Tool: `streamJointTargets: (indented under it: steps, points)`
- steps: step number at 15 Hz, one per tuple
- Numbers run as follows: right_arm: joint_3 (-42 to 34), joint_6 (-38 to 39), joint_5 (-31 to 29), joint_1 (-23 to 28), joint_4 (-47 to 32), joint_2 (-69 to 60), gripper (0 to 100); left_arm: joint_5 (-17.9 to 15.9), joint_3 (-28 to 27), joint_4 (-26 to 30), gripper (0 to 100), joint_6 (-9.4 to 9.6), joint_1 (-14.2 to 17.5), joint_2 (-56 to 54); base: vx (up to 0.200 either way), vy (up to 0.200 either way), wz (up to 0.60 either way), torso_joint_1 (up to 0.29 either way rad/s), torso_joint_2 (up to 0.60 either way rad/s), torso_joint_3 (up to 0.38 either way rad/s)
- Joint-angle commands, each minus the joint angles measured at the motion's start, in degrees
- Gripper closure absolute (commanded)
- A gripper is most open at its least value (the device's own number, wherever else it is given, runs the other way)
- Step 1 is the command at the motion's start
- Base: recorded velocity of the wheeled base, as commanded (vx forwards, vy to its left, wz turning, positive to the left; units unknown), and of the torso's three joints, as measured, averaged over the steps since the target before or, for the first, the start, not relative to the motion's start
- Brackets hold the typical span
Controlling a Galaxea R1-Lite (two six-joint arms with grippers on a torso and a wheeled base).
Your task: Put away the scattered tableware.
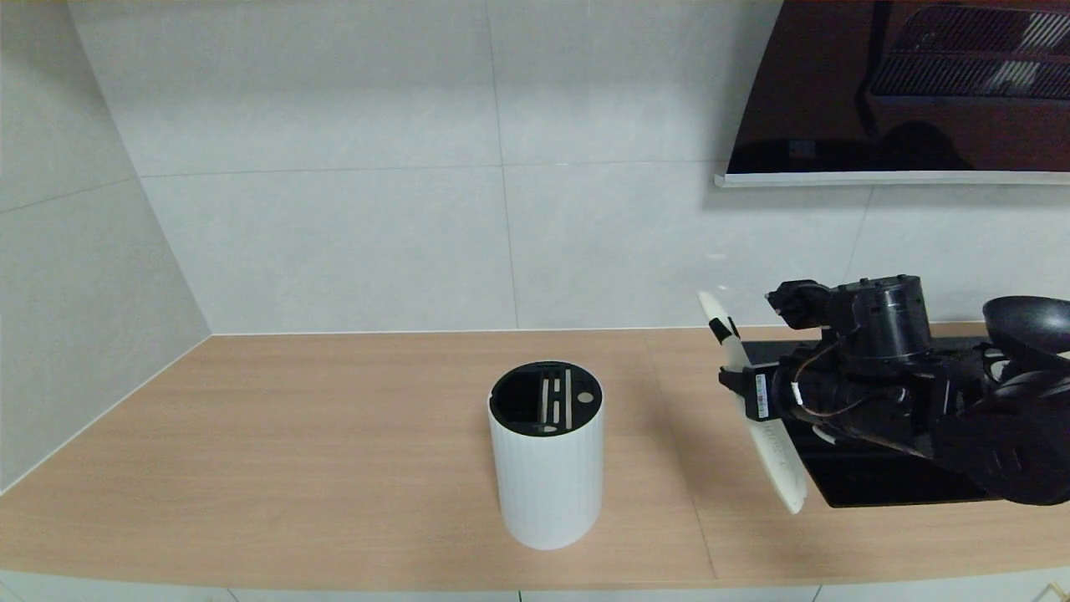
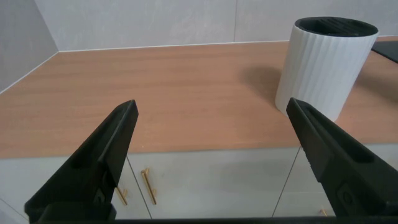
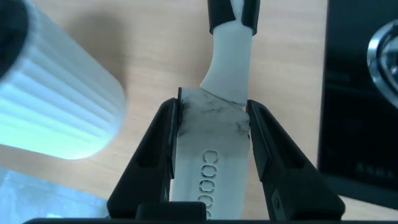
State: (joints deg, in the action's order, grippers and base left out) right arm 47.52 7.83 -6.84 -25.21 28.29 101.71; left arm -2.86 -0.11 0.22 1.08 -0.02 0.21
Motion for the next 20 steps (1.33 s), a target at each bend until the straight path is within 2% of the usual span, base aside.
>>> streamJointTargets:
  steps: [1, 2, 3, 4, 6, 8, 9, 11, 12, 13, 15, 16, 17, 20]
  points:
    - [2.2, 0.0, 0.3, -0.9, -0.2, -2.7, 100, -5.5, -7.5, 0.3, 0, -1.79, -1.6, 5.1, 0.000, 0.000, 0.00, 0.000, 0.00, 0.000]
    - [2.6, 0.0, 0.3, -1.0, -0.2, -2.8, 100, -7.1, -10.3, 0.5, 0, -3.37, -2.1, 6.5, 0.000, 0.000, 0.00, 0.000, 0.00, 0.000]
    - [3.7, 0.0, 0.3, -3.9, -0.3, -4.1, 100, -13.3, -22.3, 2.2, 0, -9.26, -4.0, 15.4, 0.000, 0.000, 0.00, 0.000, 0.00, 0.000]
    - [5.1, 0.0, 0.3, -5.2, -0.4, -4.2, 100, -17.0, -27.8, 3.7, 0, -9.43, -4.3, 22.6, 0.000, 0.000, 0.00, 0.000, 0.00, 0.000]
    - [8.3, 0.0, 0.1, -8.6, -0.5, -4.0, 100, -20.4, -37.9, 4.1, 0, -9.35, -4.4, 37.0, 0.000, 0.000, 0.00, 0.000, 0.00, 0.000]
    - [11.5, 0.0, 0.1, -10.9, -1.4, -3.4, 100, -24.0, -45.3, 4.0, 0, -9.87, -7.4, 48.5, 0.000, 0.000, 0.00, 0.000, 0.00, 0.000]
    - [12.2, 0.0, 0.1, -12.2, -1.9, -3.4, 100, -24.5, -47.7, 3.6, 0, -11.19, -9.8, 54.0, 0.000, 0.000, 0.00, 0.000, 0.00, 0.000]
    - [12.2, 0.1, -0.3, -15.5, -1.9, -3.8, 100, -24.6, -49.2, -2.5, 0, -16.73, -16.4, 64.0, 0.000, 0.000, 0.00, 0.000, 0.00, 0.000]
    - [11.8, 0.3, -1.2, -17.9, -1.8, -4.5, 100, -24.5, -47.3, -11.8, 0, -22.18, -19.5, 69.3, 0.000, 0.000, 0.00, 0.000, 0.00, 0.000]
    - [11.8, 0.4, -2.0, -18.9, -1.8, -4.6, 100, -24.5, -46.3, -14.7, 0, -23.94, -20.4, 70.5, 0.000, 0.000, 0.00, 0.000, 0.00, 0.000]
    - [11.5, 0.5, -7.9, -23.2, -1.8, -4.6, 100, -24.7, -40.1, -27.0, 0, -33.25, -25.8, 72.8, 0.000, 0.000, 0.00, 0.000, 0.00, 0.000]
    - [11.1, 0.6, -8.4, -24.3, -1.8, -4.8, 100, -24.6, -39.8, -29.8, 0, -35.80, -27.0, 74.7, 0.000, 0.000, 0.00, 0.000, 0.00, 0.000]
    - [10.8, 0.7, -8.6, -26.2, -1.8, -5.2, 100, -24.1, -39.8, -32.7, 0, -37.56, -30.0, 77.7, 0.000, 0.000, 0.00, 0.000, 0.00, 0.000]
    - [8.4, 1.4, -9.9, -28.7, -0.9, -6.0, 100, -20.1, -39.8, -34.8, 0, -37.74, -31.7, 83.8, 0.000, 0.000, 0.00, 0.000, 0.00, 0.000]
